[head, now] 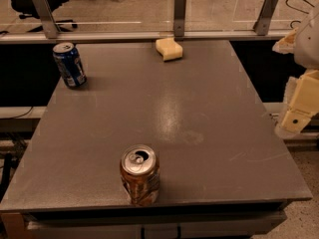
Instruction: Move sponge near pepsi can
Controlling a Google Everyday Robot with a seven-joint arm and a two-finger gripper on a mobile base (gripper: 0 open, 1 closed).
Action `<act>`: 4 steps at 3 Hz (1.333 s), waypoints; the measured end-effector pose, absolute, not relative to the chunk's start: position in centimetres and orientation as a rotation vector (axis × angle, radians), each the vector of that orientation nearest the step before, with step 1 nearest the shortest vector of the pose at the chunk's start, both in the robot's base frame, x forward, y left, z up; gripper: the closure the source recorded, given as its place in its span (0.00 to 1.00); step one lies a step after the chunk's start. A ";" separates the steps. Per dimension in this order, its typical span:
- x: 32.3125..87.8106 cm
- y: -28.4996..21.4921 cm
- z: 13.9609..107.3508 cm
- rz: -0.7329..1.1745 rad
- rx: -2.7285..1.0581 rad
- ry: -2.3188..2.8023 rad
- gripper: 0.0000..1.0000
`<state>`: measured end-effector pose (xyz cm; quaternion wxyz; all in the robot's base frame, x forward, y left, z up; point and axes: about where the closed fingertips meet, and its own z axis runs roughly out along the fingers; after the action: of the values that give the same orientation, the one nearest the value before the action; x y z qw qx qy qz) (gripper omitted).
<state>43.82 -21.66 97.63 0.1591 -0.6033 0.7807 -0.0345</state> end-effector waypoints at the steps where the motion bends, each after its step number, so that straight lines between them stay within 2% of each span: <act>1: 43.8 -21.7 97.6 -0.099 -1.724 2.231 0.00; 2: 46.4 -20.4 97.3 -0.088 -1.713 2.187 0.00; 4: 57.5 -15.9 96.3 -0.061 -1.615 2.012 0.00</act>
Offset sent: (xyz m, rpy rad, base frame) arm 0.0647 0.0297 -0.0127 0.0720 -0.0587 0.0377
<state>57.50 -15.93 96.34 0.2766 -0.6014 0.7492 -0.0228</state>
